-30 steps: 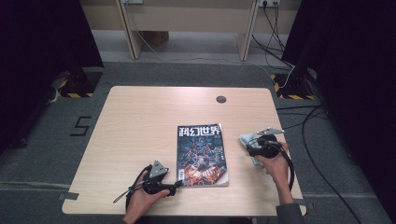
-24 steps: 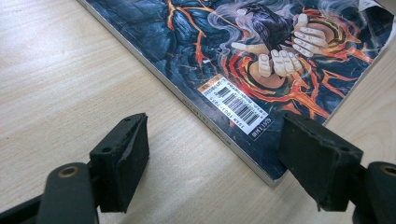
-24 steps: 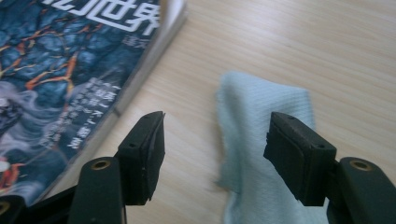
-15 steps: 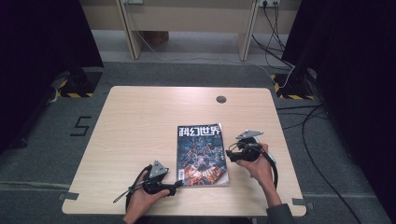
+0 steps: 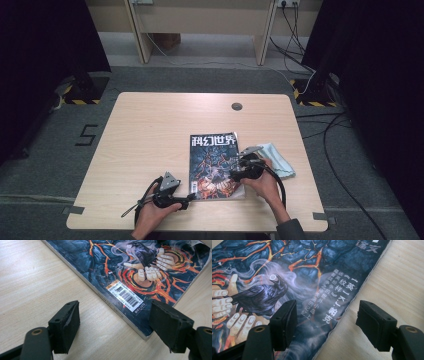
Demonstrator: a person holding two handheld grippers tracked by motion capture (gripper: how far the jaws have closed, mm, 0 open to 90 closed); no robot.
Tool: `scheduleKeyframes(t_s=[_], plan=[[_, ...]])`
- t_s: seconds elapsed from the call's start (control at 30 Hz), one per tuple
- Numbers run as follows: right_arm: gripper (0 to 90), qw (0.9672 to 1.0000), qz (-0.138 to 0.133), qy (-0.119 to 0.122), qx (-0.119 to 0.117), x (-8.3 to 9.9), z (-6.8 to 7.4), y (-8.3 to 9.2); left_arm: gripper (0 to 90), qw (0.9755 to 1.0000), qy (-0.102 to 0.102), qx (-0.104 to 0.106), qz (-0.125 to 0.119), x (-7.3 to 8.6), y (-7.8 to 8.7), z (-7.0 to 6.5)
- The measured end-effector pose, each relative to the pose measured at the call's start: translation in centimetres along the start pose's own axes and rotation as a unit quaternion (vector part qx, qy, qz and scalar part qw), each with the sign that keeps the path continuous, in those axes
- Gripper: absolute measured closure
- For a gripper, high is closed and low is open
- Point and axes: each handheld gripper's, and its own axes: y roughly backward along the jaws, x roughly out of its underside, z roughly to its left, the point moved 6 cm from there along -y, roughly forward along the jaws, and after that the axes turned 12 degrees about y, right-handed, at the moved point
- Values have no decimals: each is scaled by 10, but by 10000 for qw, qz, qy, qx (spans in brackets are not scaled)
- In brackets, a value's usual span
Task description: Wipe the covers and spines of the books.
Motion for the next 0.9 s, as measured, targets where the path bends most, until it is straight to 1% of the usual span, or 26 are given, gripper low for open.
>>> scheduleKeyframes(t_s=[0.13, 0.17, 0.2, 0.23, 0.27, 0.37, 0.43, 0.47, 0.57, 0.6, 0.73, 0.77, 0.87, 0.9], plan=[[332, 10000, 5, -50, -24, 0, 3, 0, 240, 10000, -1, -13, -5, 0, 0, 0], [332, 10000, 6, -56, -54, 0, 3, 0, 239, 10000, 0, -7, -2, 0, 0, 0], [330, 9998, -6, -80, -159, 0, 6, -1, 239, 10000, -3, -4, -1, 0, 0, 0], [327, 9998, -4, -72, -196, 0, 8, -1, 239, 10000, -5, -5, -1, 0, 0, 0], [331, 9999, 12, -67, -156, 0, 9, -1, 239, 10000, -5, -7, -2, 0, 0, 0], [332, 9998, 16, -90, -148, 0, 9, -1, 236, 10000, -12, -5, 4, 0, 0, 0], [320, 9997, 11, -133, -199, 1, 10, -1, 234, 10000, -12, -13, 4, 0, 0, 0], [319, 9997, 5, -113, -215, 2, 11, 0, 233, 10000, -11, -13, 4, 0, 0, 1], [319, 9998, 35, -95, -149, 2, 13, 1, 229, 10000, -52, -12, 33, 0, 0, 2], [319, 9999, 39, -80, -120, 1, 14, 1, 227, 10000, -37, -6, 10, 0, 0, 2], [317, 10000, 71, -23, -62, 2, 19, 2, 201, 10000, -45, -56, 63, -1, 1, 6], [317, 10000, 69, -53, -48, 2, 20, 2, 200, 9999, -45, -68, 69, -1, 2, 6], [312, 9999, 90, -73, -35, 2, 23, 3, 189, 9999, -29, -106, 126, -2, 3, 10], [310, 9999, 97, -34, -43, 3, 24, 4, 180, 9998, -34, -119, 147, -2, 4, 12]])
